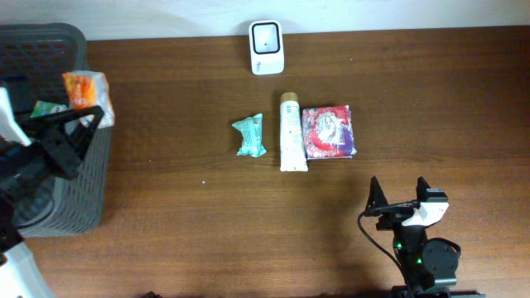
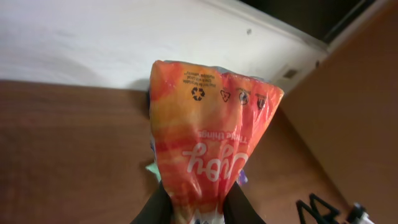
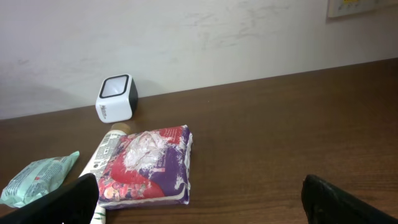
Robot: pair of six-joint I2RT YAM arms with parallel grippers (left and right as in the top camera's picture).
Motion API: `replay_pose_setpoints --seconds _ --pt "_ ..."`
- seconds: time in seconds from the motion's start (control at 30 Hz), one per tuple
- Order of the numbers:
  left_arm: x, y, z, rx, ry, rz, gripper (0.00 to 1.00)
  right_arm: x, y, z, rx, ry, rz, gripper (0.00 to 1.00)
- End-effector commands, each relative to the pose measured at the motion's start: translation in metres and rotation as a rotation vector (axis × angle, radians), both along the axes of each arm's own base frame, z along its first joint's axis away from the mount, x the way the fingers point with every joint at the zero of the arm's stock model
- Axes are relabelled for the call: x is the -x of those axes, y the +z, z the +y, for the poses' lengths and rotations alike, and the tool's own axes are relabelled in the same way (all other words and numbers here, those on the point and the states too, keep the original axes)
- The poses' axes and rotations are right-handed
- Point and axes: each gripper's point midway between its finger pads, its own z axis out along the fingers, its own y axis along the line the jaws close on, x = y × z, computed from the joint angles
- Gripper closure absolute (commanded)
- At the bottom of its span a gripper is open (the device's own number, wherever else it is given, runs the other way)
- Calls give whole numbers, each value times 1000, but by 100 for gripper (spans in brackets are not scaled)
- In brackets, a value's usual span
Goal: Scan the item barcode
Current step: 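Place the orange pack left of the green wipes and release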
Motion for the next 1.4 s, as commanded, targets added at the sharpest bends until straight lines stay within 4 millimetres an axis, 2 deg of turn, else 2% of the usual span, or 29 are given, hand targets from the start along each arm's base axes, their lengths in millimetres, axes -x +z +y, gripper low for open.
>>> replay_pose_setpoints --seconds 0.0,0.07,0.27,0.43,0.63,0.8,0.87,0.97,1.37 --pt "2 -2 -24 -32 -77 4 100 0 -2 -3 -3 -16 4 1" --pt "-4 -14 -33 -67 -89 47 100 0 -2 -3 -3 -16 4 1" --pt "-37 -67 -39 -92 85 343 100 0 -2 -3 -3 -16 4 2" --pt "-58 -107 -74 -127 19 484 100 0 -2 -3 -3 -16 4 1" --pt "-87 -178 -93 -253 160 706 100 0 -2 -3 -3 -16 4 1" --pt "-106 -220 -119 -318 135 769 100 0 -2 -3 -3 -16 4 1" --pt "-113 -235 -118 -345 170 793 100 0 -2 -3 -3 -16 4 1" --pt "-121 -252 -106 -375 266 829 100 0 -2 -3 -3 -16 4 1" --pt "-126 -323 -111 -441 244 988 100 0 -2 -3 -3 -16 4 1"
